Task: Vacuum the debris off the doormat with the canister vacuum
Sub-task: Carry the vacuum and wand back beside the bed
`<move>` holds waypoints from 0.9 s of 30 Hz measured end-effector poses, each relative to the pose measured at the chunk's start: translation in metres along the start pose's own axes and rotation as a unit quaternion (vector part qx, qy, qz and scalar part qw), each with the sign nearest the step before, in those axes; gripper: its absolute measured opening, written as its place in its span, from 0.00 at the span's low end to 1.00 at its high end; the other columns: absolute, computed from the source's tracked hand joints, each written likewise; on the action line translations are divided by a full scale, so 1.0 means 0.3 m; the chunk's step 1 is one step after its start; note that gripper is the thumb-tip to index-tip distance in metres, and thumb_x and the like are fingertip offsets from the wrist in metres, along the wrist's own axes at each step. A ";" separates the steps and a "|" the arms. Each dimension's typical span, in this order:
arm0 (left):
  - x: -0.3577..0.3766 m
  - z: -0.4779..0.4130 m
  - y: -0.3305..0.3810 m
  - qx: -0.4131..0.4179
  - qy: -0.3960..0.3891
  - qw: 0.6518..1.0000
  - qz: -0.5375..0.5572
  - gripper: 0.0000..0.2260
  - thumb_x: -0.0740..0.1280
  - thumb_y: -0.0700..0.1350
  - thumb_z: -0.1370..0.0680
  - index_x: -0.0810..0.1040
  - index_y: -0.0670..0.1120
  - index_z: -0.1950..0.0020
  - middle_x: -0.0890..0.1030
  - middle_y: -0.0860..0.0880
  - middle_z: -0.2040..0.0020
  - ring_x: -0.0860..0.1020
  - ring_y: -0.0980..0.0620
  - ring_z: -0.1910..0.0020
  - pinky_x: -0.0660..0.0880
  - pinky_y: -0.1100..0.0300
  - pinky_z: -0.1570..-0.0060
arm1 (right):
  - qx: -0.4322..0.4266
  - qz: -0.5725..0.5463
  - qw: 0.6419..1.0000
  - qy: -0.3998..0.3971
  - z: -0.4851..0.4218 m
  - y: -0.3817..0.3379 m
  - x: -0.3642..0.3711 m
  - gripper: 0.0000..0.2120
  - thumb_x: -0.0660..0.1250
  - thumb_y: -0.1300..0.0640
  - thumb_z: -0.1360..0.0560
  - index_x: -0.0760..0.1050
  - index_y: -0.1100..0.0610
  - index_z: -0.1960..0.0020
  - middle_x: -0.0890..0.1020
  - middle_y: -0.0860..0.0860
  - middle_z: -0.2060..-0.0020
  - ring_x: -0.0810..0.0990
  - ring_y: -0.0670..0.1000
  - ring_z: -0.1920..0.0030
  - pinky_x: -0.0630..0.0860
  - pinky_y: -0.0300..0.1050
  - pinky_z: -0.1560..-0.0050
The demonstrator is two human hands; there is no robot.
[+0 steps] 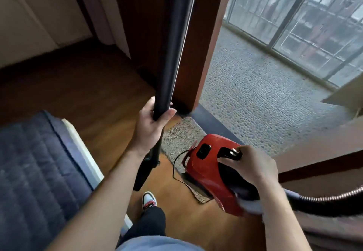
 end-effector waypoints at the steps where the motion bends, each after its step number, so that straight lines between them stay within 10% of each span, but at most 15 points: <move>1: -0.056 -0.037 -0.022 0.000 0.009 1.000 -0.001 0.13 0.72 0.54 0.25 0.78 0.47 0.50 0.77 0.45 0.59 0.77 0.36 0.59 0.76 0.47 0.57 | -0.008 0.001 1.000 -0.002 -0.038 -0.075 -0.002 0.31 0.66 0.20 0.38 0.77 0.47 0.57 0.85 0.47 0.57 0.85 0.56 0.51 0.80 0.50 0.53; 14: -0.667 -0.369 -0.200 -0.018 0.126 0.992 -0.021 0.10 0.70 0.56 0.25 0.77 0.51 0.50 0.78 0.53 0.60 0.77 0.54 0.62 0.74 0.64 0.60 | -0.164 0.050 0.984 0.056 -0.373 -0.933 -0.088 0.32 0.62 0.20 0.33 0.81 0.49 0.56 0.80 0.46 0.65 0.84 0.55 0.58 0.79 0.47 0.61; 23: -0.941 -0.559 -0.324 -0.047 0.243 0.969 0.003 0.11 0.71 0.57 0.26 0.78 0.53 0.49 0.79 0.52 0.57 0.79 0.47 0.56 0.75 0.49 0.48 | -0.272 0.075 0.959 0.038 -0.595 -1.381 -0.117 0.34 0.60 0.18 0.36 0.79 0.49 0.57 0.84 0.48 0.61 0.85 0.56 0.57 0.82 0.50 0.56; 27: -1.024 -0.667 -0.368 -0.051 0.266 0.963 -0.017 0.13 0.70 0.58 0.25 0.77 0.50 0.50 0.78 0.50 0.58 0.78 0.52 0.57 0.75 0.59 0.52 | -0.300 0.097 0.949 0.022 -0.741 -1.539 -0.129 0.31 0.63 0.20 0.34 0.78 0.48 0.57 0.83 0.47 0.59 0.84 0.56 0.55 0.80 0.48 0.56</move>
Point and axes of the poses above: each hand's wrist, its own z-axis away from the middle knuckle, its own x-axis out of the palm, y = z × x, the point moved 4 cm from there along -z, towards the middle knuckle
